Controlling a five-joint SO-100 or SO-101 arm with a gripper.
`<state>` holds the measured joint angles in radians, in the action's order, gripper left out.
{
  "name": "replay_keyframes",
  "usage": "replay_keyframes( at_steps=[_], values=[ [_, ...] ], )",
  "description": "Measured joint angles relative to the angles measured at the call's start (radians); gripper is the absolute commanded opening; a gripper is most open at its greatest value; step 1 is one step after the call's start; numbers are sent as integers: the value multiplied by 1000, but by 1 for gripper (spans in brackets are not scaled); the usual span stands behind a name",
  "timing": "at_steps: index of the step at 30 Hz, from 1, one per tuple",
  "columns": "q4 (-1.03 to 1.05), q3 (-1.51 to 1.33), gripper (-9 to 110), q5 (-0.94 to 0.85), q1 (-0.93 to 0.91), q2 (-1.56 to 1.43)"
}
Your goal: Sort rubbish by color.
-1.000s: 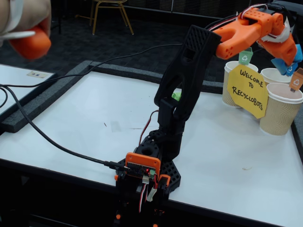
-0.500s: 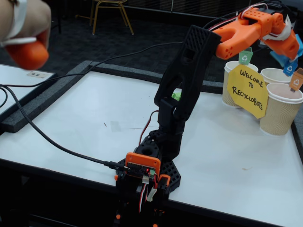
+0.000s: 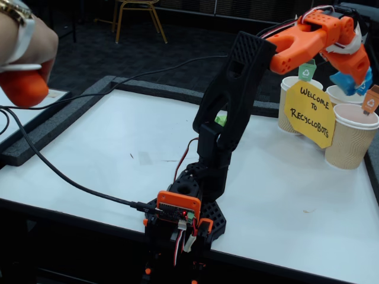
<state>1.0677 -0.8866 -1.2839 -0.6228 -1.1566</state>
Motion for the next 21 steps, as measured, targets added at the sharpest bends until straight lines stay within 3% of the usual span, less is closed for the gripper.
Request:
replay_keyframes(
  at_steps=[8,14,21],
  values=[
    [77,-9,31,0,17,0],
    [-84,-12,32,0,20,2],
    [38,-18,26,0,20,2]
  ],
)
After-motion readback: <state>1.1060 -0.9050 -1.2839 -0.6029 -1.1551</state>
